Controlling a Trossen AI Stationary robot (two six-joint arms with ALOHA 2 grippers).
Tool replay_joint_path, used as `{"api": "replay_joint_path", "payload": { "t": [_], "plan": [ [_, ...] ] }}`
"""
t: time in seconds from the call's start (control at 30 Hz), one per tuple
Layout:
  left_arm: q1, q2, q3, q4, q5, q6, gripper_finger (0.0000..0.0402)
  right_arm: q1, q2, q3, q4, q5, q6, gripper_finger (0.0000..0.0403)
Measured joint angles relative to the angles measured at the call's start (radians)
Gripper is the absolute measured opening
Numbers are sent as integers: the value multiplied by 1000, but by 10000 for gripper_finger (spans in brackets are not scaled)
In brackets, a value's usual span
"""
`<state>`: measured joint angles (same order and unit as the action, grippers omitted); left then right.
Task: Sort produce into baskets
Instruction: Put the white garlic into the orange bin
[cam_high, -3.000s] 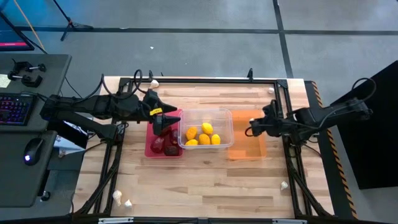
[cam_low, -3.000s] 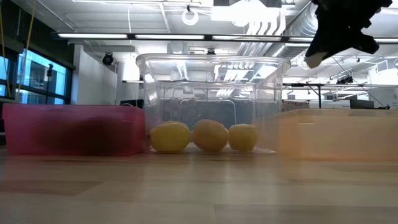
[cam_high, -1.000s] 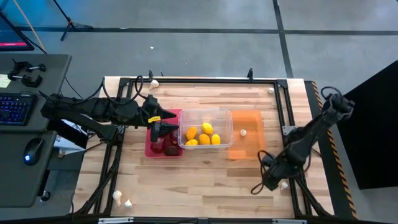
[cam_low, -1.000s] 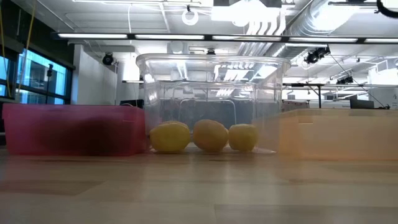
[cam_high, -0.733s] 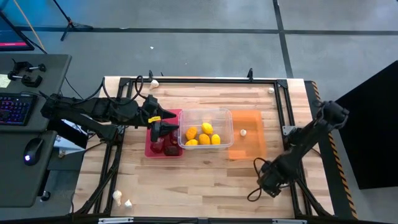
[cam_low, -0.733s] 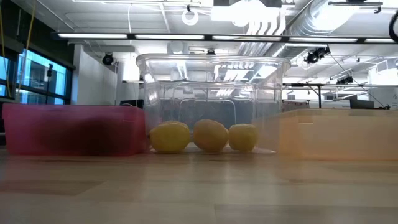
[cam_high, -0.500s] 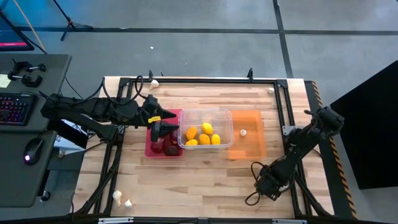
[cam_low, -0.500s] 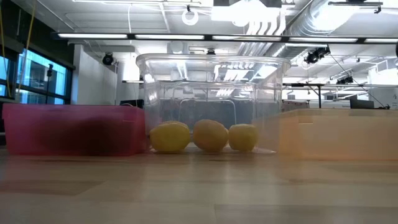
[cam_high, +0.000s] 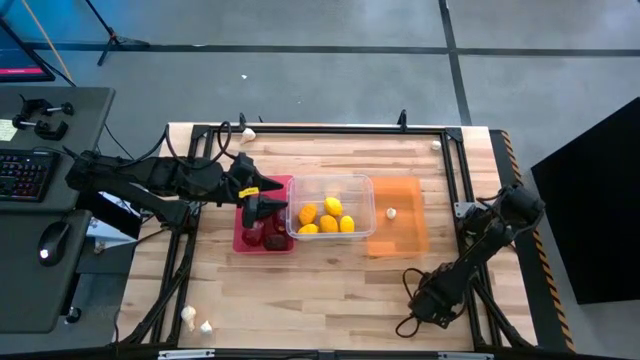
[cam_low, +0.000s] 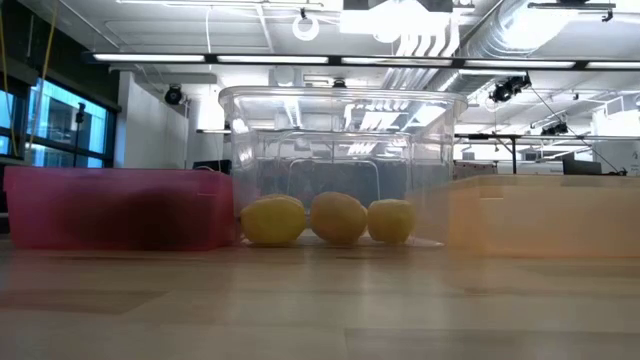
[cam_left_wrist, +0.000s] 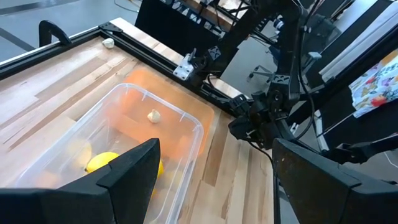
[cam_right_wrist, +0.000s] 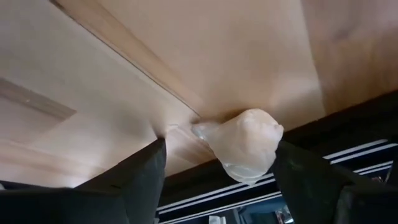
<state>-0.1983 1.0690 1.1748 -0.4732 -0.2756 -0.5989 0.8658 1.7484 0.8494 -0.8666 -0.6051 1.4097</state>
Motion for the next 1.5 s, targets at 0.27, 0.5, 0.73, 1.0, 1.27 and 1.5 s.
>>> {"api": "replay_joint_path", "payload": {
  "t": [0.27,0.5,0.73,1.0,1.27,1.5],
  "plan": [
    [0,15,1,-3,-2,1,298,0,0,0,3,26,2,212],
    [0,34,0,-2,-1,1,298,-9,0,0,32,20,3,141],
    [0,35,0,-4,-1,1,298,-30,-3,72,32,57,-39,46],
    [0,35,0,-1,0,1,298,-36,-8,303,-200,205,-141,11],
    [2,35,0,50,-6,1,298,-112,-97,491,-429,723,-69,22],
    [2,34,0,121,-29,4,298,-240,-278,404,-539,1057,51,39]
  ]
}}
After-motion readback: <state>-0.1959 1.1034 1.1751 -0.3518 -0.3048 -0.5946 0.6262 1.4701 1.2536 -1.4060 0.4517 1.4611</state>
